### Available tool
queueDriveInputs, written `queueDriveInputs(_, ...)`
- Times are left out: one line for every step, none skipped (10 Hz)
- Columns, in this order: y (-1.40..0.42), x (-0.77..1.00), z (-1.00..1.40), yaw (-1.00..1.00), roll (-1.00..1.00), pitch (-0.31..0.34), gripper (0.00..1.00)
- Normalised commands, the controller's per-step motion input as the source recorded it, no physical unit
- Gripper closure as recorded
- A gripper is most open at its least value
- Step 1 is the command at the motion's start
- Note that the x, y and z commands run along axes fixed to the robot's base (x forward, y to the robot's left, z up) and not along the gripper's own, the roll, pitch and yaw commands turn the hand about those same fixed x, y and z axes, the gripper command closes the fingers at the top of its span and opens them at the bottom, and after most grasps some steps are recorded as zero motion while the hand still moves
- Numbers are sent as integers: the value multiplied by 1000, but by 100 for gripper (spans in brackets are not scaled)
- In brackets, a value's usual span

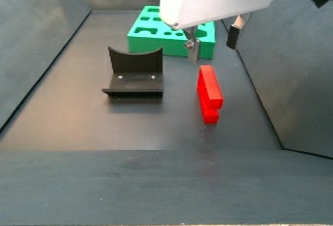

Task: Pick up the double-square object. Move up. Rotate the double-square object. Place the double-square object on the fixture. Regrasp the double-square object. Move to above the board. Insert the double-square object.
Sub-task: Rotate the double-square object.

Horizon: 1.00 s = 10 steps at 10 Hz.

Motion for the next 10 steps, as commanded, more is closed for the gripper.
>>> queueDriveInputs(7, 34, -41, 1000, 4, -3, 0)
queueDriveInputs(7, 34, -41, 1000, 4, -3, 0)
queueDriveInputs(7, 34, -39, 1000, 4, -3, 0)
queueDriveInputs(7, 34, -39, 1000, 4, -3, 0)
queueDriveInputs(7, 35, -39, 1000, 4, -3, 0)
queueDriveInputs(7, 35, -39, 1000, 5, -3, 0)
queueDriveInputs(7, 35, -38, 1000, 5, -3, 0)
queueDriveInputs(7, 35, -38, 1000, 5, -3, 0)
queueDriveInputs(6, 35, -38, 1000, 5, -4, 0)
queueDriveInputs(7, 35, -38, 1000, 5, -4, 0)
